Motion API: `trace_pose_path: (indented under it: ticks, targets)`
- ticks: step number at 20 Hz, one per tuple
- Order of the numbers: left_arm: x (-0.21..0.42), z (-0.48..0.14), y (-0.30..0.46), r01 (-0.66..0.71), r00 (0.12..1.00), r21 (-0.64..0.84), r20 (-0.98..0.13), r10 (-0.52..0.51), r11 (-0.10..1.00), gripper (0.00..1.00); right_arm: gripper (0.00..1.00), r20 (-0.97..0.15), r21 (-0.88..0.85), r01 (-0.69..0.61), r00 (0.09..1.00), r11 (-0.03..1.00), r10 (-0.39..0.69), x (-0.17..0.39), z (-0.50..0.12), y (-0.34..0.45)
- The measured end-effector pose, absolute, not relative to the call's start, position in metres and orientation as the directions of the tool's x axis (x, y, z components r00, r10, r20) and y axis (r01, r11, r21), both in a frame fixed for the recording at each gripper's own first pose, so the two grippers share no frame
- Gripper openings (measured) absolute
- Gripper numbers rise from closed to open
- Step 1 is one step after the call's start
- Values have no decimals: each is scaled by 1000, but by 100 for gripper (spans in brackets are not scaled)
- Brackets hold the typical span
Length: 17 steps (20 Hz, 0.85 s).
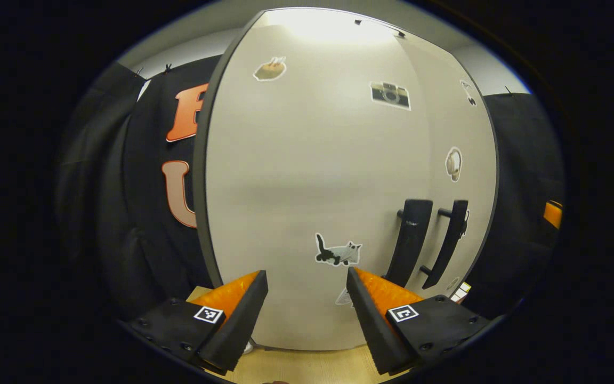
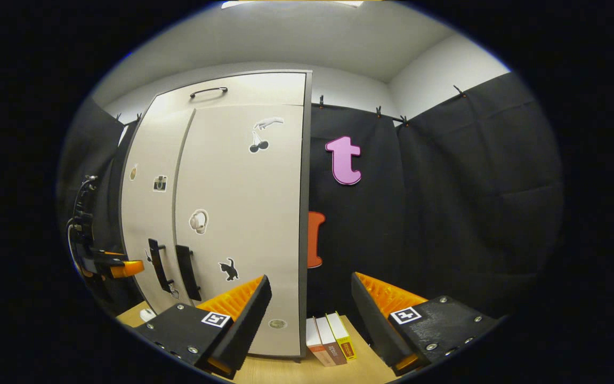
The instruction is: Grab one shoe with the right hand and put it into the shoe cabinet, grab the other shoe with the left hand and put it into the shoe cabinet; then close the right door with the right hand and the left door with the left hand.
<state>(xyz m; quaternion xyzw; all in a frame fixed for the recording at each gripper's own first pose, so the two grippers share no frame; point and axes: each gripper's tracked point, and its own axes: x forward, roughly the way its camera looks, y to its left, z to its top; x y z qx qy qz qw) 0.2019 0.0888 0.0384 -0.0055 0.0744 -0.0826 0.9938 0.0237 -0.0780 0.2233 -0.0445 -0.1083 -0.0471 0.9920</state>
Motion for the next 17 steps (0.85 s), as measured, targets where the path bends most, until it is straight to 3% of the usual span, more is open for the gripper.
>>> trace_pose_path:
  ticks: [1,9,17]
  targets:
    - [194,57,98,153,980,-22,-122,-154,988,96,93,227,-83,96,971,992,-75,20,231,-79]
    - [127,161,179,16,998,21,62,-17,1000,96,93,246,-93,85,967,992,-60,2,256,-99]
    - [98,170,196,-44,995,11,90,43,999,94,93,222,-97,50,975,994,-27,2,250,-105]
